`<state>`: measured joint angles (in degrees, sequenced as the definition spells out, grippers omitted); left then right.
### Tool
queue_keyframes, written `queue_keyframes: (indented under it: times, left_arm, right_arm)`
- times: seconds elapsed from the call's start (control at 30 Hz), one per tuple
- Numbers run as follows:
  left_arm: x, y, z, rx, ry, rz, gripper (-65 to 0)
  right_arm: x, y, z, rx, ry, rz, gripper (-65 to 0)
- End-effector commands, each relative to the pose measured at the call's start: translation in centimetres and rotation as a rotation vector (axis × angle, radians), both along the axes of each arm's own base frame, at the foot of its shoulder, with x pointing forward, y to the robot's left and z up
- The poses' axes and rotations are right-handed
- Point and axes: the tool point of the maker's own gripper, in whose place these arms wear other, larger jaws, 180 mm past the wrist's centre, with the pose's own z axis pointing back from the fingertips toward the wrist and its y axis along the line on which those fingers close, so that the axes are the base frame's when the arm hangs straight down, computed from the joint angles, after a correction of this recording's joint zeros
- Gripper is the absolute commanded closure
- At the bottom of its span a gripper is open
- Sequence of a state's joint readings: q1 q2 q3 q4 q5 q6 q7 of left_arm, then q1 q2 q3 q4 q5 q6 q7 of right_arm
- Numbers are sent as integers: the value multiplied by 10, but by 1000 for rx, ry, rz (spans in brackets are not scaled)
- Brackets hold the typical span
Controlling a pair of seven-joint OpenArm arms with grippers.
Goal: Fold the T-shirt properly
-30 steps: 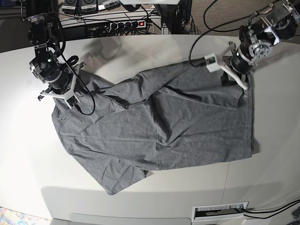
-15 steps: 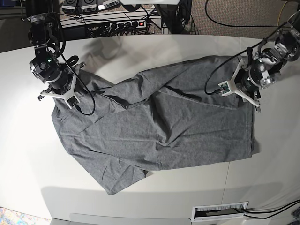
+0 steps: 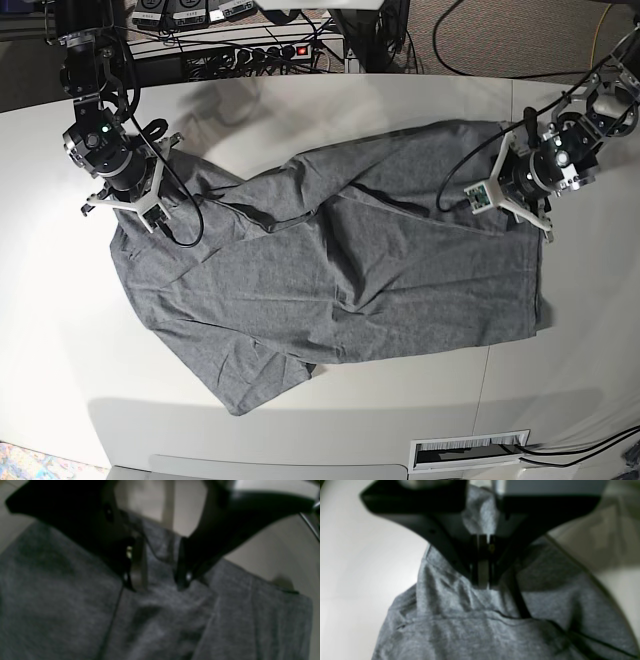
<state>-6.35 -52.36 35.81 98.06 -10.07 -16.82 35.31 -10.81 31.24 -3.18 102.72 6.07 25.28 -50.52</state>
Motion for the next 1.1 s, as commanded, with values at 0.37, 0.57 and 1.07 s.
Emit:
queue_keyframes:
  times: [0.37,0.57,1.07]
  left_arm:
    - [3,15,-2,19,10,36,0]
    - [-1,8,8,24,11,-17,0]
    - [36,-1,62,86,-302,-98,-25]
  right_arm:
    - [10,-5,13,-14,-49,5,0]
    - [11,-10,14,-49,-53,6,0]
    - [12,-9,15,-48,-60,9,0]
